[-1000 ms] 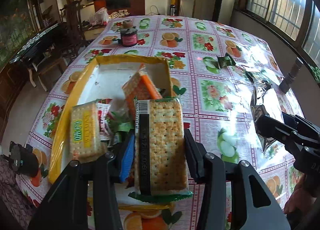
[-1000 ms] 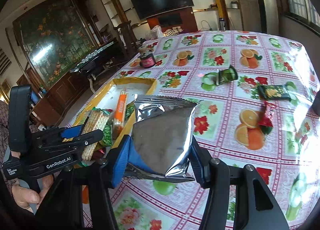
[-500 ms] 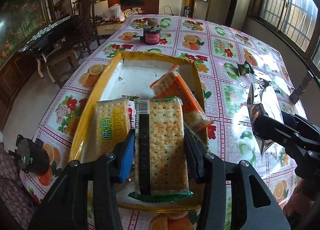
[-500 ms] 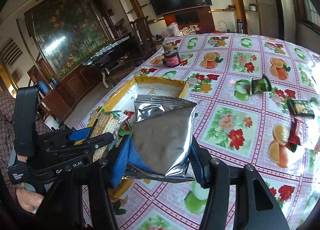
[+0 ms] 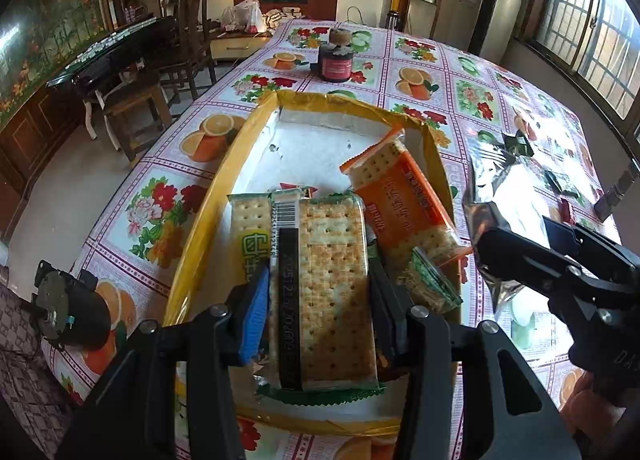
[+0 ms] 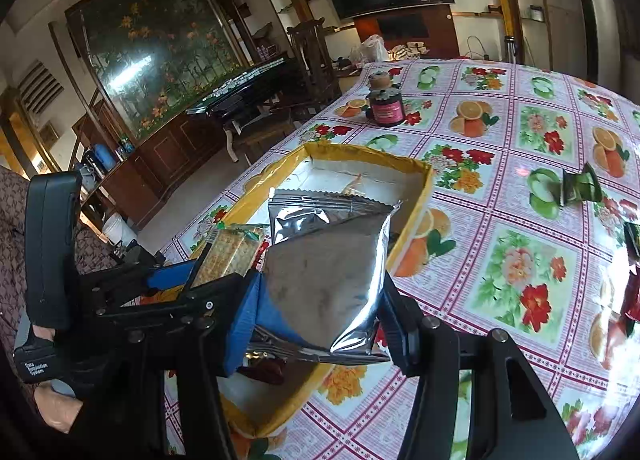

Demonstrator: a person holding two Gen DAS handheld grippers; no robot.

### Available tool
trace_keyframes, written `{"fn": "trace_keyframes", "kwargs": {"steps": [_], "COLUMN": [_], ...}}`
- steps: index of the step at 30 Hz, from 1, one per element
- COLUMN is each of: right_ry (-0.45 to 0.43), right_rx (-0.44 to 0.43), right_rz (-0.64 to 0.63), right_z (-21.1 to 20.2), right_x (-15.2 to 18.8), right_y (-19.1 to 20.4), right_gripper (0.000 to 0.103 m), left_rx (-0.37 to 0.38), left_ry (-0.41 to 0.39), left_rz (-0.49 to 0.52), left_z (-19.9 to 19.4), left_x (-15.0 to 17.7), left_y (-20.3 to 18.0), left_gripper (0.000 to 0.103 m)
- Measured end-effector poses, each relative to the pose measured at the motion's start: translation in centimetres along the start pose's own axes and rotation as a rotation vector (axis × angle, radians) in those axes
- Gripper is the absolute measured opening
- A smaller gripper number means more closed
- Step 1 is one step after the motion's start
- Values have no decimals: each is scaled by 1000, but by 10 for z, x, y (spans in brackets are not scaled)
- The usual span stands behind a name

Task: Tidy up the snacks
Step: 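Carry cracker pack with left tool while right tool carries foil bag to tray, then lower both held snacks into the tray and open both tools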

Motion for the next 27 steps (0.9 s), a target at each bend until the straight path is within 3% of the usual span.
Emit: {"fn": "trace_keyframes", "kwargs": {"steps": [27], "right_ry": [4], "right_rx": [6], "right_rz": [-9], "right_z": [33], "right_x": [-29], "right_y": [-1], "right_gripper": [56], "left_rx": [-17], "left_ry": [23], "left_rz": [-31], "left_z": [18], "left_x": [-7], "left_y": [21], "left_gripper": [48]}}
Point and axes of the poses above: each gripper's, at about its wrist camera, not at the fingertips, and z roughly the way its jaws point, y to its left, x to its underside, the point moved 2 cm from there along z, roughly the way its jaws point, and after that the axes turned 4 degrees about z, right-handed, at the moved point
